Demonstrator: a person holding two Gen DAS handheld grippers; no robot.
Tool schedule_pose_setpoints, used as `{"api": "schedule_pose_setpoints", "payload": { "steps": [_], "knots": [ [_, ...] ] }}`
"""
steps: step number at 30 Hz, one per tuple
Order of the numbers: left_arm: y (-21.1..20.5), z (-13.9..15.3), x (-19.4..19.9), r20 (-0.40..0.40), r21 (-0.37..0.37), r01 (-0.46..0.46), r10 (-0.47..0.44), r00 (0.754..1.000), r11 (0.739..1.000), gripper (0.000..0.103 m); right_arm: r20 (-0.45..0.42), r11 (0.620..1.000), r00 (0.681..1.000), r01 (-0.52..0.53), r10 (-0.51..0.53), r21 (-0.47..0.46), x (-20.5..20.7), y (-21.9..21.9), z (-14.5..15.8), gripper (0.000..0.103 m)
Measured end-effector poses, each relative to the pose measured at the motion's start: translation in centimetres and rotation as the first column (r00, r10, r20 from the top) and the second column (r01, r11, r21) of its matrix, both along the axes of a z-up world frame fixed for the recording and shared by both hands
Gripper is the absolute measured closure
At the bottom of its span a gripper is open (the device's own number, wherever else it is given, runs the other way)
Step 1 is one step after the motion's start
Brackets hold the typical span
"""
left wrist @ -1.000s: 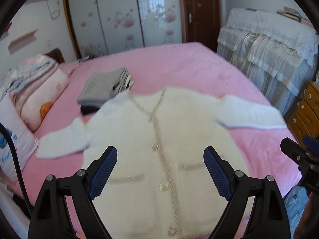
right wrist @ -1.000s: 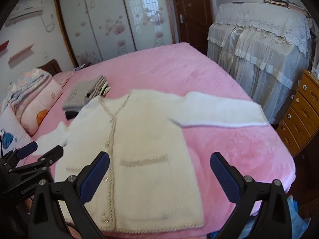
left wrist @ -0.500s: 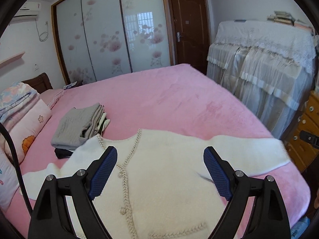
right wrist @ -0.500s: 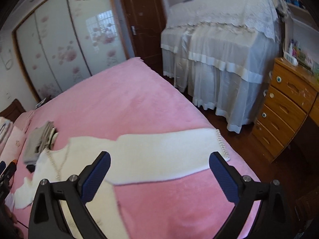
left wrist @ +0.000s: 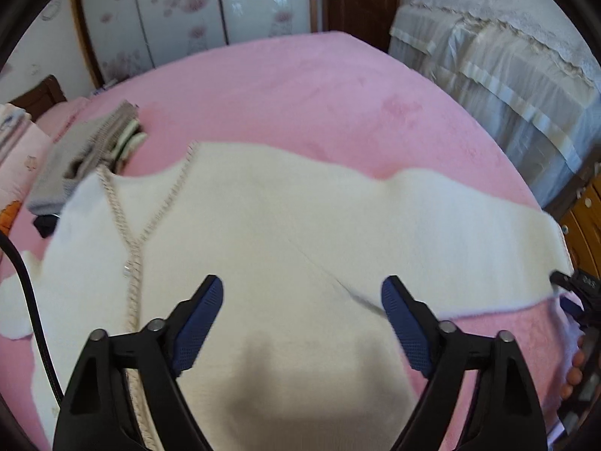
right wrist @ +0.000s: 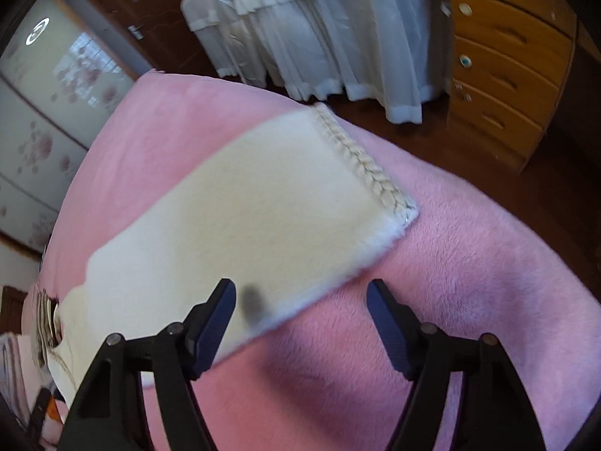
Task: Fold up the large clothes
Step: 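Grasp the cardigan sleeve cuff with the right tool and lift it, then fold the held sleeve across the cardigan front with the right tool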
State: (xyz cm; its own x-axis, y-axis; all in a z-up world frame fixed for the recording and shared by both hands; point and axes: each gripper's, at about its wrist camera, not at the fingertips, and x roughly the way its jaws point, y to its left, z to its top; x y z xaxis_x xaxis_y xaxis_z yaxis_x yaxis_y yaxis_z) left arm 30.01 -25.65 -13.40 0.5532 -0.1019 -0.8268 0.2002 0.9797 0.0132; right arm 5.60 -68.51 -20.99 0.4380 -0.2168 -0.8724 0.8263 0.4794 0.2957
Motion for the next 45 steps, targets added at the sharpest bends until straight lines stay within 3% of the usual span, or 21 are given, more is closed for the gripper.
{"api": "schedule_pose_setpoints", "payload": {
  "steps": [2,4,5,6,9,12,15,17,19,23,27,30,33,35,36,38,41,45],
  "knots": [
    [-0.3,-1.1,0.1,-0.033,-0.002,0.023,-0.023,0.999,1.000,0.037,0.012,0.999,1.000,0.012,-0.012,-0.037,0.5,-0.1,-0.2,0.034],
    [-0.1,-1.7,-0.1,-0.036,-0.011,0.032,-0.032,0.999,0.999,0.038,-0.003,0.998,1.000,0.006,-0.007,-0.056,1.4,-0.2,-0.1,0.050],
    [0.0,-1.8,-0.2,-0.033,-0.029,0.044,-0.045,0.998,0.999,0.038,0.001,0.998,1.000,-0.001,0.001,-0.065,1.7,-0.1,0.1,0.066],
    [0.3,-1.7,-0.4,-0.026,-0.045,0.053,-0.054,0.998,0.998,0.038,0.008,0.997,1.000,-0.013,0.013,-0.077,2.1,0.0,0.4,0.090],
    [2.0,-0.7,-1.1,0.019,-0.050,0.037,-0.036,0.999,0.998,0.038,0.013,0.980,0.998,-0.059,0.063,-0.192,3.3,1.7,3.0,0.094],
    [4.2,0.7,-1.3,0.019,-0.135,0.019,-0.017,1.000,0.991,0.038,0.074,0.946,0.982,-0.146,0.174,-0.289,4.3,5.6,6.6,0.095],
    [7.0,2.2,-1.1,0.030,-0.185,-0.012,0.018,0.999,0.983,0.038,0.120,0.896,0.941,-0.253,0.315,-0.366,5.7,10.5,10.3,0.095],
    [8.9,3.2,-1.1,0.048,-0.183,-0.030,0.039,0.998,0.983,0.038,0.145,0.846,0.895,-0.329,0.421,-0.420,6.9,14.6,12.8,0.095],
    [11.0,4.2,-1.3,0.062,-0.174,-0.048,0.059,0.996,0.984,0.038,0.170,0.793,0.830,-0.416,0.531,-0.446,8.1,19.0,14.9,0.095],
    [15.8,5.9,-1.7,0.079,-0.160,-0.086,0.099,0.992,0.983,0.038,0.196,0.708,0.711,-0.552,0.676,-0.442,10.7,26.6,16.3,0.095],
    [20.6,6.5,-1.9,0.073,-0.120,-0.156,0.166,0.983,0.980,0.038,0.162,0.621,0.621,-0.654,0.767,-0.431,13.0,33.5,14.6,0.095],
    [23.1,6.2,-2.3,0.105,-0.018,-0.207,0.207,0.973,0.978,0.038,0.143,0.586,0.580,-0.718,0.802,-0.376,14.8,37.5,11.6,0.095],
    [25.1,5.0,-2.4,0.116,0.058,-0.237,0.230,0.966,0.970,0.038,0.090,0.553,0.559,-0.762,0.825,-0.336,16.0,40.7,7.7,0.095],
    [26.2,3.9,-2.3,0.091,0.071,-0.254,0.248,0.965,0.965,0.040,0.060,0.539,0.551,-0.779,0.832,-0.321,16.6,42.4,5.4,0.095],
    [26.7,3.3,-2.2,0.076,0.065,-0.257,0.252,0.965,0.964,0.044,0.043,0.534,0.551,-0.782,0.833,-0.322,16.7,43.1,4.4,0.094],
    [27.6,1.9,-2.1,0.040,0.065,-0.255,0.253,0.967,0.965,0.069,0.012,0.527,0.552,-0.790,0.834,-0.312,17.0,44.0,2.9,0.091],
    [28.1,0.1,-1.8,-0.015,0.056,-0.249,0.250,0.968,0.967,0.069,-0.024,0.530,0.556,-0.804,0.831,-0.269,16.9,44.0,1.2,0.089],
    [27.1,-0.9,-2.2,-0.057,0.032,-0.203,0.204,0.977,0.979,0.068,-0.019,0.520,0.534,-0.829,0.845,-0.205,16.0,43.7,0.4,0.069]
  ]
}}
